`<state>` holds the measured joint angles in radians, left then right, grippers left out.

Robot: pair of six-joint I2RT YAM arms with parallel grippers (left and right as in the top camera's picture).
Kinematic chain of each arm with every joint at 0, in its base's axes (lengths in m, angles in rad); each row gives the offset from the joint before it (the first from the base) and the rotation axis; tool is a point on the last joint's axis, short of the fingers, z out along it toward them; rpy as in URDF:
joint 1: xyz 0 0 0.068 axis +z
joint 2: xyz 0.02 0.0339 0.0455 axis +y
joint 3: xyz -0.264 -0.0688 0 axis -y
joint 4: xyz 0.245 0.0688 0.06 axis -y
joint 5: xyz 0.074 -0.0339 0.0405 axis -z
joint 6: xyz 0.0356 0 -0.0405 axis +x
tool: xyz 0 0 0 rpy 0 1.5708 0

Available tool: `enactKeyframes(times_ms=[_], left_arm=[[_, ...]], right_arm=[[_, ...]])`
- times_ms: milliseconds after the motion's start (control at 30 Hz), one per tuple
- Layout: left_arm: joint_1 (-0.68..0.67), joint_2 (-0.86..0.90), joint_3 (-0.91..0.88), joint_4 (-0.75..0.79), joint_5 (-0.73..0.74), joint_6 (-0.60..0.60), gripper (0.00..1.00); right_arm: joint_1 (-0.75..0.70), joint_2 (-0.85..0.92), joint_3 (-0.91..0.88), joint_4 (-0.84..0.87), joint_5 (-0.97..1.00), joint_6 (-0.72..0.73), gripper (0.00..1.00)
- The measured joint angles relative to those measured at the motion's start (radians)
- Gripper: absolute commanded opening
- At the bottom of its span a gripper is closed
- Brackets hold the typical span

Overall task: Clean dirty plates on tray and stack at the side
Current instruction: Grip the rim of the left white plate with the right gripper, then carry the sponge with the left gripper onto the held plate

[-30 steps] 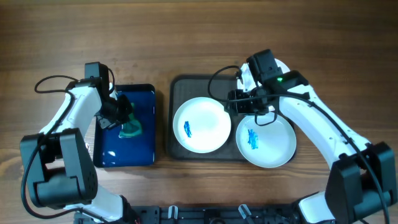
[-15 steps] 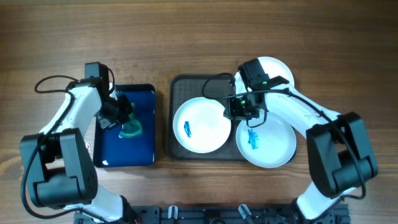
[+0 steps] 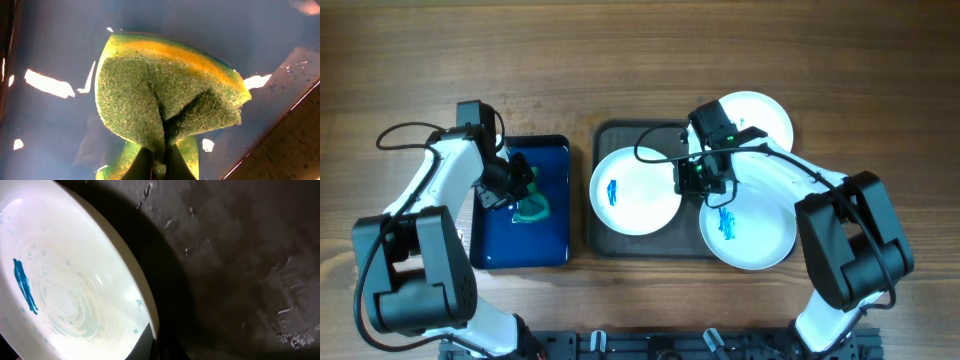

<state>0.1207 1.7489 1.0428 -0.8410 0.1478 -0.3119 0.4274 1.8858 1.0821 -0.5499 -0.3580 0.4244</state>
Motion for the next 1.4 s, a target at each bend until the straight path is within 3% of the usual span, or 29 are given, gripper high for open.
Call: enactKeyframes(times_ms=[200, 433, 567, 1100, 1400], left_arm=[[0.0, -0.032, 0.0, -0.011, -0.002, -0.001, 0.04], [0.0, -0.352, -0.001, -0.109, -0.003, 0.016, 0.04], [0.0, -0.442, 0.0, -0.11, 0.038, 0.066, 0.04], [0.0, -0.444, 0.0, -0.097, 0.152, 0.18, 0.04], [0.0, -0.369, 0.0, -0.068, -0.006, 0.13, 0.04]], right_arm=[[0.0, 0.0, 0.0, 0.003, 0.004, 0.002, 0.04], [0.0, 0.0, 0.0, 0.009, 0.004, -0.002, 0.04], [0.0, 0.0, 0.0, 0.013, 0.005, -0.002, 0.04], [0.0, 0.0, 0.0, 0.011, 0.008, -0.01, 0.04], [0.0, 0.0, 0.0, 0.011, 0.008, -0.01, 0.04]])
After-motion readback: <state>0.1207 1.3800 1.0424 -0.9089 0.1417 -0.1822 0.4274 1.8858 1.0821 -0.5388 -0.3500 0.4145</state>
